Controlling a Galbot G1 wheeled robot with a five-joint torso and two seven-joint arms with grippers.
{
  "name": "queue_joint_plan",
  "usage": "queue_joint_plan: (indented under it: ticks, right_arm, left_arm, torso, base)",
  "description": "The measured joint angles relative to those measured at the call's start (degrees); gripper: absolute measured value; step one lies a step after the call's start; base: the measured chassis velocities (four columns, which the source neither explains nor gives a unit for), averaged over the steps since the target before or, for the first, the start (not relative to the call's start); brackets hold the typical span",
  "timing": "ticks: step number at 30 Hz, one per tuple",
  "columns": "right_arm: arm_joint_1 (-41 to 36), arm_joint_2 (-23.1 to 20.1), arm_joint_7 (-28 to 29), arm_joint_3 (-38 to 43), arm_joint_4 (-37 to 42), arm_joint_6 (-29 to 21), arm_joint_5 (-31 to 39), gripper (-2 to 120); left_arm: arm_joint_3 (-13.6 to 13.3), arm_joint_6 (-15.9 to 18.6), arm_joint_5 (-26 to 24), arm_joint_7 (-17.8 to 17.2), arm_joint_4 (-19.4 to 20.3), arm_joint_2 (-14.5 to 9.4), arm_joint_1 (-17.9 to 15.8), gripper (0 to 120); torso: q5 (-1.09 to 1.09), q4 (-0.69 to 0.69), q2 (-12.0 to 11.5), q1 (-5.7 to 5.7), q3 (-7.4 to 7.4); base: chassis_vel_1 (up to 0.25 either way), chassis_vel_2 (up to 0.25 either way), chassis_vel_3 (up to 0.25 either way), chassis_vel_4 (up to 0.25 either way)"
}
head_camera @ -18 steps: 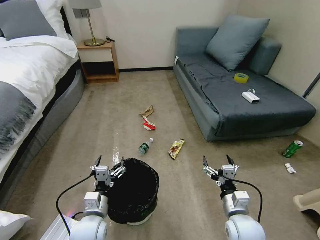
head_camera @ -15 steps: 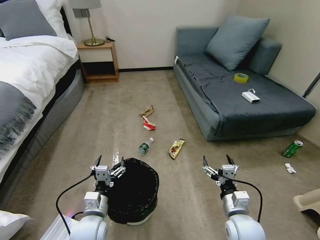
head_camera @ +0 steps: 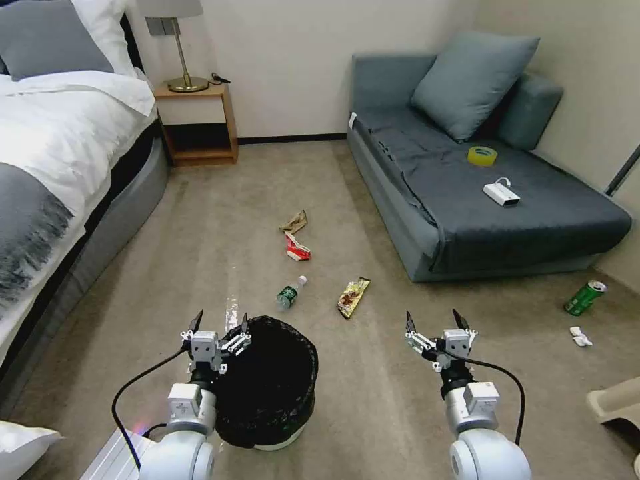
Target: Pick up the trash bin, then pick up the garbage on the floor and place it into the trash bin.
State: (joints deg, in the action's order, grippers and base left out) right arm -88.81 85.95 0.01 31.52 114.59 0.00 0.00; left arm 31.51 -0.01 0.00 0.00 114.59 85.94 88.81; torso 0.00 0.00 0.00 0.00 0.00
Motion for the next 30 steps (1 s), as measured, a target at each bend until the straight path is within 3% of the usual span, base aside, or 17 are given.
queue_joint_plan:
  ticks: [30]
  right_arm:
    - [-0.1, 0.0, 0.0, 0.0, 0.0, 0.0, 0.0, 100]
  left_arm:
    - [-0.1, 0.0, -0.1, -0.3, 0.1, 0.0, 0.3, 100]
  torso:
    - [0.0, 0.0, 0.0, 0.0, 0.0]
  base:
    - [0.0, 0.0, 0.0, 0.0]
